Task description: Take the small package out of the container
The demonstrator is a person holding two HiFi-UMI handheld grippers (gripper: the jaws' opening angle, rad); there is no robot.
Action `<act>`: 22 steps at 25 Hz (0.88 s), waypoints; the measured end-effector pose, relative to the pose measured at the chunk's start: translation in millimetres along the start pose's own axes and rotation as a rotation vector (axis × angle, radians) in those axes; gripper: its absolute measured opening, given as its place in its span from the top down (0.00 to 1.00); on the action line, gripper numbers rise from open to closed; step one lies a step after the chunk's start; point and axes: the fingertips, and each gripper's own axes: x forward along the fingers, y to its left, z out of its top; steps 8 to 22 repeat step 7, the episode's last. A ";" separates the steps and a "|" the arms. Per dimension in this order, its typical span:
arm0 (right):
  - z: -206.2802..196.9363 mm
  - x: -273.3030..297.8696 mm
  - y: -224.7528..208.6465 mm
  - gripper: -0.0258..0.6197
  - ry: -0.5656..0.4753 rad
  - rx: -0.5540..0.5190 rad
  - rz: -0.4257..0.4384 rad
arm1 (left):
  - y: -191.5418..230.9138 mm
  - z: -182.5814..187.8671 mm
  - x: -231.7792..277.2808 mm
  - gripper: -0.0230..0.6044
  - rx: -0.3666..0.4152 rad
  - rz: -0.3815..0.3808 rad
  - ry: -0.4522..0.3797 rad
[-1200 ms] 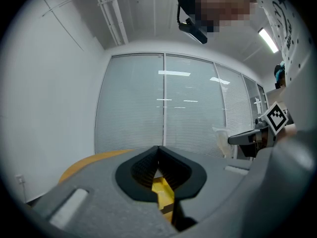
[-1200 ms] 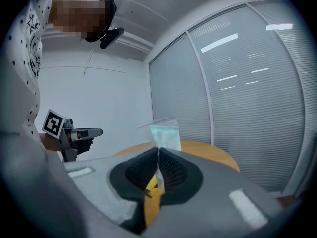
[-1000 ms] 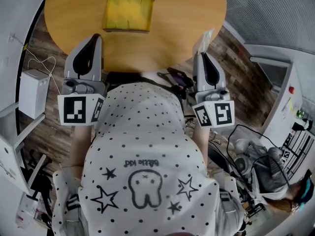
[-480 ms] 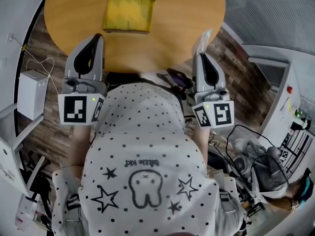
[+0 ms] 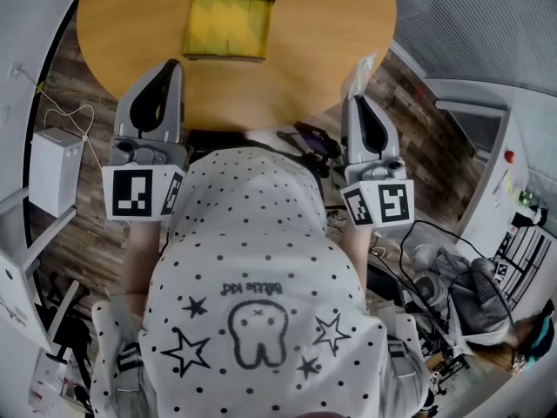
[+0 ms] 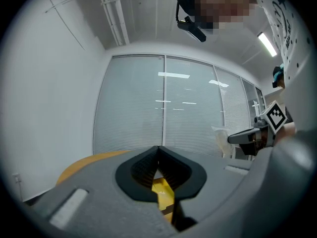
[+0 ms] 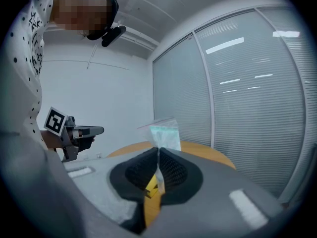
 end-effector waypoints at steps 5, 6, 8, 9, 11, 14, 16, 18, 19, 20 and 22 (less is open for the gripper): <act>2.1 -0.8 -0.6 0.94 0.006 -0.010 -0.004 | 1.8 2.8 1.4 0.95 -0.002 -0.003 -0.004; 2.4 -0.8 -0.8 0.94 0.008 -0.012 -0.005 | 2.2 3.3 1.7 0.95 -0.003 -0.003 -0.005; 2.7 -0.9 -1.1 0.94 0.011 -0.013 -0.006 | 2.6 3.7 2.1 0.95 -0.004 -0.003 -0.005; 2.7 -0.9 -1.1 0.94 0.011 -0.013 -0.006 | 2.6 3.7 2.1 0.95 -0.004 -0.003 -0.005; 2.7 -0.9 -1.1 0.94 0.011 -0.013 -0.006 | 2.6 3.7 2.1 0.95 -0.004 -0.003 -0.005; 2.7 -0.9 -1.1 0.94 0.011 -0.013 -0.006 | 2.6 3.7 2.1 0.95 -0.004 -0.003 -0.005; 2.7 -0.9 -1.1 0.94 0.011 -0.013 -0.006 | 2.6 3.7 2.1 0.95 -0.004 -0.003 -0.005; 2.7 -0.9 -1.1 0.94 0.011 -0.013 -0.006 | 2.6 3.7 2.1 0.95 -0.004 -0.003 -0.005; 2.7 -0.9 -1.1 0.94 0.011 -0.013 -0.006 | 2.6 3.7 2.1 0.95 -0.004 -0.003 -0.005; 2.7 -0.9 -1.1 0.94 0.011 -0.013 -0.006 | 2.6 3.7 2.1 0.95 -0.004 -0.003 -0.005; 2.7 -0.9 -1.1 0.94 0.011 -0.013 -0.006 | 2.6 3.7 2.1 0.95 -0.004 -0.003 -0.005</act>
